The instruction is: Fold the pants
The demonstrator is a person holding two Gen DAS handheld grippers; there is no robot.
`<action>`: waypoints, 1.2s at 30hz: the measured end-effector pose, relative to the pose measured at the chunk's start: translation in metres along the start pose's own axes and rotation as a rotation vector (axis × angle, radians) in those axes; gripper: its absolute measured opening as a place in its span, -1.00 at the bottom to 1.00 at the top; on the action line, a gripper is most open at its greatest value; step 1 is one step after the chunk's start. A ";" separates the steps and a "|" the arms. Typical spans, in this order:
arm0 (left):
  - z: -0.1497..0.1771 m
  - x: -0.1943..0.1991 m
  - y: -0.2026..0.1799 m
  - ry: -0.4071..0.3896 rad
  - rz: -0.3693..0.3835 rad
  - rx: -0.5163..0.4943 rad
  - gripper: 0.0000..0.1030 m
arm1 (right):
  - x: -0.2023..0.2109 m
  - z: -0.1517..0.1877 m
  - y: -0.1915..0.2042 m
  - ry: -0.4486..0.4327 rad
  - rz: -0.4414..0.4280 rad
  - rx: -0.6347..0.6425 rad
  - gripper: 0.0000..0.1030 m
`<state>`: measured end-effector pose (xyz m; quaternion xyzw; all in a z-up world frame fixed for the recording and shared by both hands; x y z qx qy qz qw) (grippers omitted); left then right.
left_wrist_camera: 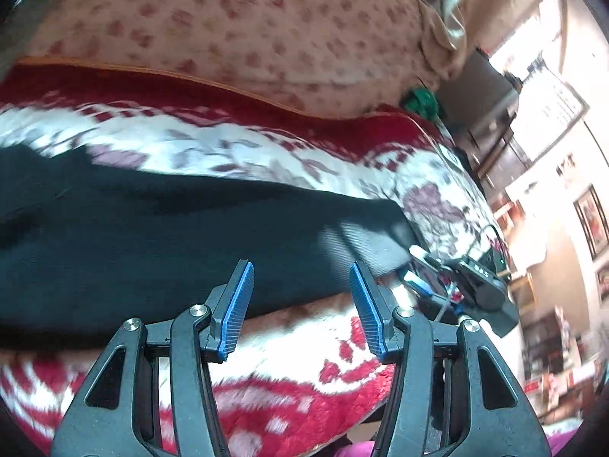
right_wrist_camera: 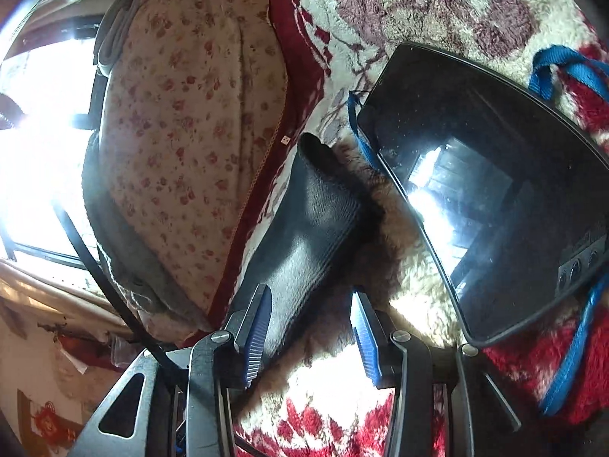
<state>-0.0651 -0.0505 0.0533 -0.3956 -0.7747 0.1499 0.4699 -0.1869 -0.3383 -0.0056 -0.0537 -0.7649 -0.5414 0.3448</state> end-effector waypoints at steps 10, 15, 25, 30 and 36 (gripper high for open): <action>-0.066 -0.078 -0.015 0.203 0.075 -0.193 0.00 | -0.010 -0.006 0.004 -0.011 -0.045 0.009 -0.16; -0.091 -0.130 -0.020 0.339 0.117 -0.290 0.00 | -0.016 -0.009 0.010 -0.018 -0.060 0.025 -0.15; -0.083 -0.200 -0.043 0.653 0.221 -0.514 0.00 | -0.026 -0.010 0.022 -0.008 -0.037 0.107 -0.15; -0.081 -0.215 -0.051 0.723 0.265 -0.581 0.00 | -0.027 -0.017 0.022 0.004 -0.053 0.088 -0.15; -0.073 -0.233 -0.066 0.786 0.297 -0.687 0.25 | -0.031 -0.029 0.021 0.012 -0.081 0.072 -0.15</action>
Point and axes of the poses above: each gripper's, at about its wrist camera, not at the fingertips, and x roughly against the way its jaws point, y to its left, z to its underside, the point moved 4 cm from there along -x, roughly the way its jaws point, and after that the axes turned 6 degrees about z, right-handed, at the moved point
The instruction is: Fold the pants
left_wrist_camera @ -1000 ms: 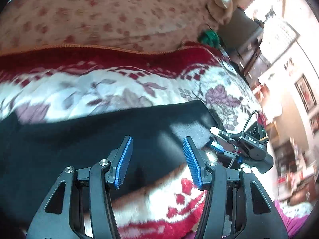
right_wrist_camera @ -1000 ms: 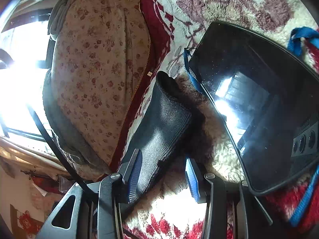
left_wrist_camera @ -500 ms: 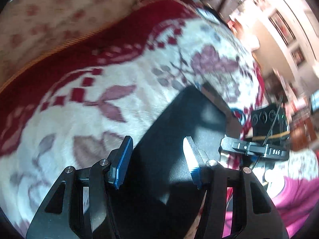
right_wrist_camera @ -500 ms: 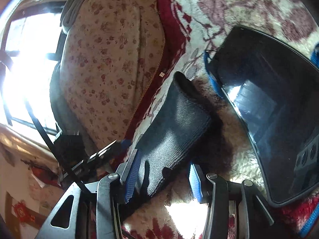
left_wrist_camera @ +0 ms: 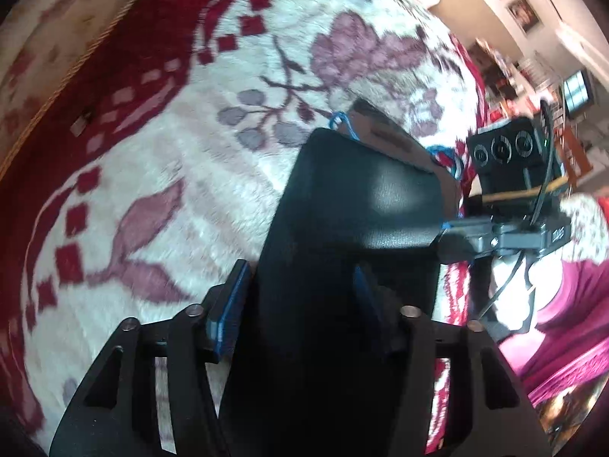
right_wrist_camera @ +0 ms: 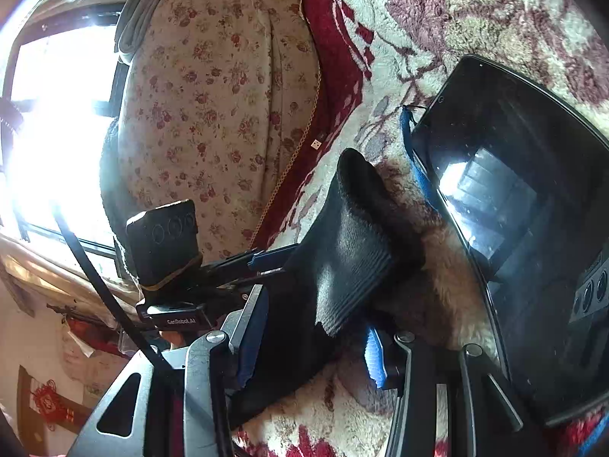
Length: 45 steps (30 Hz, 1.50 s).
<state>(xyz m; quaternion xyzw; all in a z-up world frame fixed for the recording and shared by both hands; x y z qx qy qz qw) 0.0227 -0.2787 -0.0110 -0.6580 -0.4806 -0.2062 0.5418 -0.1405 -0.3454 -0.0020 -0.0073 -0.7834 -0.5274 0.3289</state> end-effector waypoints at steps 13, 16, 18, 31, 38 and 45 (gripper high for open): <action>-0.014 -0.017 -0.005 0.025 0.048 -0.117 0.19 | 0.000 -0.008 -0.009 0.009 -0.144 -0.059 -0.21; -0.013 -0.014 -0.001 0.001 0.030 -0.115 -0.22 | -0.003 -0.009 -0.011 0.020 -0.183 -0.064 -0.41; -0.012 -0.010 0.003 -0.013 0.017 -0.114 -0.35 | -0.002 -0.009 -0.010 0.024 -0.214 -0.060 -0.53; -0.013 -0.012 -0.008 -0.007 -0.053 -0.174 -0.72 | -0.004 -0.009 -0.008 0.002 -0.007 -0.020 -0.55; -0.013 -0.002 -0.016 -0.050 -0.056 -0.175 -0.80 | -0.008 -0.011 -0.002 0.039 -0.098 0.033 -0.76; -0.010 0.038 -0.030 -0.149 -0.057 -0.172 -0.80 | 0.002 -0.009 0.022 0.030 -0.202 0.075 -0.77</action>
Point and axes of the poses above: each gripper's, at about its wrist camera, not at the fingertips, and x roughly against the way its jaws point, y to its left, z to its underside, the point moved 4 cm from there along -x, roughly the way its jaws point, and after that the axes turned 6 degrees about z, right-handed, at the moved point
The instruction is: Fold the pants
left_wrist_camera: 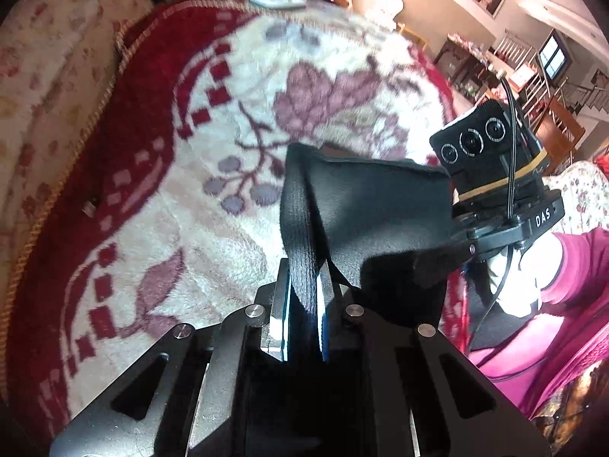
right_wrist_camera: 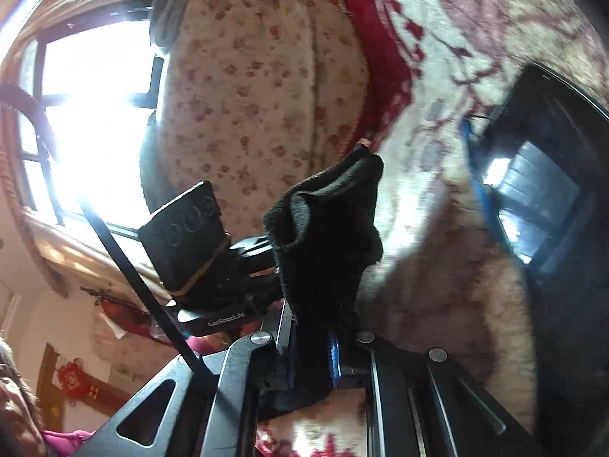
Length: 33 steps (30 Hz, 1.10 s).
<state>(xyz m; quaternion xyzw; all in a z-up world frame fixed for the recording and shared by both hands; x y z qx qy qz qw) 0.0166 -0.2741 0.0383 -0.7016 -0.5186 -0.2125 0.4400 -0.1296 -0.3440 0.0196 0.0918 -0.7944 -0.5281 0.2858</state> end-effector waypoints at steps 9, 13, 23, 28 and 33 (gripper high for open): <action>0.029 0.087 -0.021 -0.152 -0.055 0.034 -0.80 | -0.022 0.015 0.077 0.069 -0.094 0.141 -0.77; 0.064 0.126 -0.023 -0.215 -0.093 0.085 -0.80 | -0.049 0.029 0.113 0.140 -0.124 0.213 -0.77; 0.195 0.175 0.003 -0.270 -0.265 0.370 -0.81 | -0.153 0.105 0.139 0.408 -0.108 0.328 -0.77; 0.254 0.197 0.002 -0.327 -0.334 0.510 -0.81 | -0.206 0.151 0.124 0.511 0.050 0.429 -0.67; 0.266 0.214 -0.007 -0.409 -0.355 0.550 -0.81 | -0.215 0.164 0.139 0.571 0.022 0.471 -0.15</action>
Point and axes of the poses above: each gripper's, at about its wrist camera, not at the fingertips, and x roughly against the way its jaws point, y to its left, z to its underside, the point moved 4 cm from there along -x, roughly the way its jaws point, and after that the axes turned 6 degrees about z, right-handed, at the moved point
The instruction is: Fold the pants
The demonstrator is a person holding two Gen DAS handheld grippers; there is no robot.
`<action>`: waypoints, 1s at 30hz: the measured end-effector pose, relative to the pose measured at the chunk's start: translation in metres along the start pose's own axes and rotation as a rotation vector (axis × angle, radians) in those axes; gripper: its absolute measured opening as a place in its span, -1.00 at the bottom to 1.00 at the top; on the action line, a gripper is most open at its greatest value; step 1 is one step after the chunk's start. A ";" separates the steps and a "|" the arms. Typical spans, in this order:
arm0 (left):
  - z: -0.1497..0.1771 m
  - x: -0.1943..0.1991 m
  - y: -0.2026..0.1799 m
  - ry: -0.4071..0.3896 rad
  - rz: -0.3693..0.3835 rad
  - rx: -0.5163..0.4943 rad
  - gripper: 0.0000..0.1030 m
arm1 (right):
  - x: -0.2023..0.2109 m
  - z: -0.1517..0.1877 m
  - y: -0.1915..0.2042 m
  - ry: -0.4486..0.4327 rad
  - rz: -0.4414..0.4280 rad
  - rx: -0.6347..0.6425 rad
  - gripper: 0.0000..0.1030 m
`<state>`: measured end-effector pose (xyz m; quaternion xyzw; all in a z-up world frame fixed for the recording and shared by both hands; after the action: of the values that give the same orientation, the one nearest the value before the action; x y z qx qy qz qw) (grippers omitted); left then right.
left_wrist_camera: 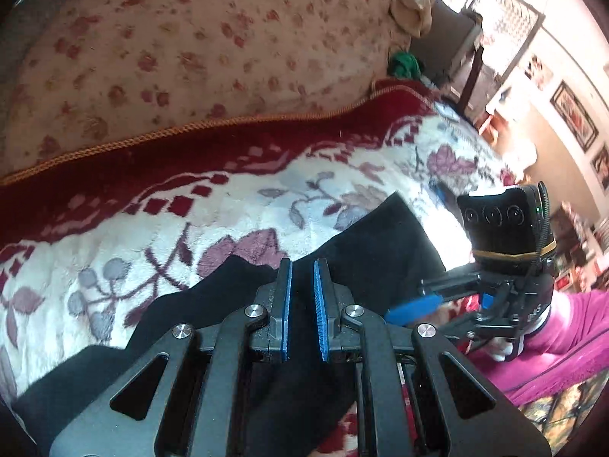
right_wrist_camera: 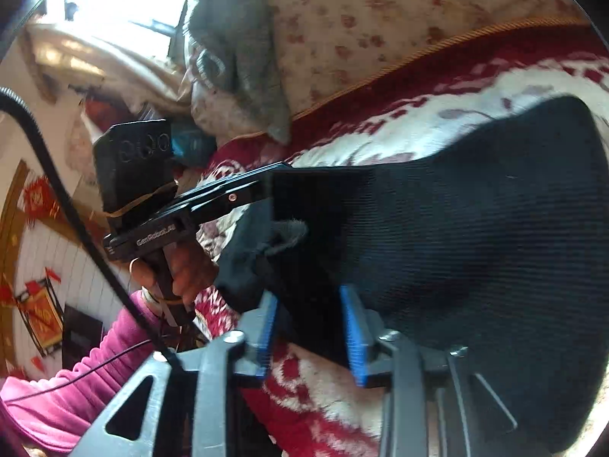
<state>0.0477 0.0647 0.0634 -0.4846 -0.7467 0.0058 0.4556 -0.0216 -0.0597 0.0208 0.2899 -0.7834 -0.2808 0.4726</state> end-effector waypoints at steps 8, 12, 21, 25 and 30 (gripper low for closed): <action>0.003 0.009 -0.030 -0.035 0.009 -0.032 -0.81 | 0.032 -0.008 0.014 -0.066 -0.053 -0.017 -0.15; 0.012 -0.003 -0.044 -0.013 -0.003 -0.037 -0.81 | 0.049 -0.008 0.006 -0.113 -0.006 -0.051 -0.15; 0.044 0.005 -0.054 -0.043 -0.076 0.060 -0.80 | 0.057 -0.001 0.016 -0.114 0.074 0.014 -0.04; 0.068 0.028 -0.044 -0.100 -0.153 0.160 -0.80 | 0.040 -0.002 0.028 -0.083 0.073 0.062 0.00; 0.103 0.070 -0.024 -0.168 -0.171 0.349 -0.80 | 0.010 -0.007 0.039 -0.026 0.086 0.104 0.00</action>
<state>-0.0481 0.1478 0.0614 -0.3309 -0.8082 0.1366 0.4676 -0.0265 -0.0423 0.0570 0.2766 -0.8147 -0.2229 0.4583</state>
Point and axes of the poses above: each gripper's, at about its wrist camera, not at the fingertips, and x roughly against the way its jaws point, y to its left, z to its underside, the point moved 4 cm from there along -x, roughly the way its jaws point, and after that the axes turned 6 degrees about z, right-handed, at the moved point
